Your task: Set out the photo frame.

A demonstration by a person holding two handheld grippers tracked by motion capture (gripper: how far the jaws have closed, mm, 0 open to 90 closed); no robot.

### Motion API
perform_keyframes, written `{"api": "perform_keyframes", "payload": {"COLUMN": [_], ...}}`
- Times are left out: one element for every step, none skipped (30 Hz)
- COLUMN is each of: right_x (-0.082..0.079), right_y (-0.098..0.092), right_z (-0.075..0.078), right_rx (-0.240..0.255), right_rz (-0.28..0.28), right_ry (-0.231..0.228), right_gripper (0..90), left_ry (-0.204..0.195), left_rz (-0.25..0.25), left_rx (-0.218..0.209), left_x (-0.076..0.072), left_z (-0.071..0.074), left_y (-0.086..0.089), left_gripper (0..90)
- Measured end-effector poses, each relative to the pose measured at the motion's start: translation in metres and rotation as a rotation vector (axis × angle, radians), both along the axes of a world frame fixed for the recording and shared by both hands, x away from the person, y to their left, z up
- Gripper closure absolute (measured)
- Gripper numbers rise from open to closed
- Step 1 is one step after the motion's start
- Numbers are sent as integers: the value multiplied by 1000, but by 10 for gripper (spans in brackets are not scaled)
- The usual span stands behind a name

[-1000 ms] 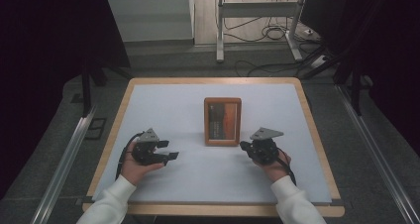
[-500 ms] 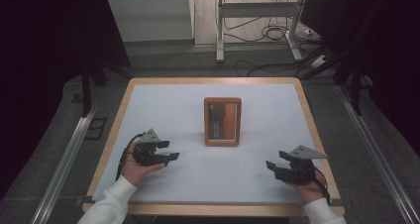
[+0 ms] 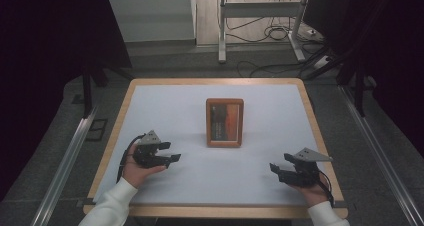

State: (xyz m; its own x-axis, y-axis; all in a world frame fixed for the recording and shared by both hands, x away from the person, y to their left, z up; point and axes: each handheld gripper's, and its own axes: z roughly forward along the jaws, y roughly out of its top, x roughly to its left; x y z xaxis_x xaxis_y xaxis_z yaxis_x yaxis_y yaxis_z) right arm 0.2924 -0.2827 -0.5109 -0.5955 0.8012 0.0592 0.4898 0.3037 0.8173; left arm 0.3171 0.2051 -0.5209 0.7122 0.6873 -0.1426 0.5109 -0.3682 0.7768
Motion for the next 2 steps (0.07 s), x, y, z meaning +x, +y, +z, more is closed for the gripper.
{"api": "perform_keyframes", "payload": {"right_x": [0,0], "right_y": [0,0], "right_z": [1,1], "right_rx": [2,5], "right_rz": [-4,-7], "right_ry": [-5,-6], "right_gripper": [299,296], "left_ry": [-1,-3], "left_rz": [0,1], "left_rx": [-1,-1], "left_x": [0,0], "left_z": [0,0], "left_y": [0,1], "left_gripper": [329,329]}}
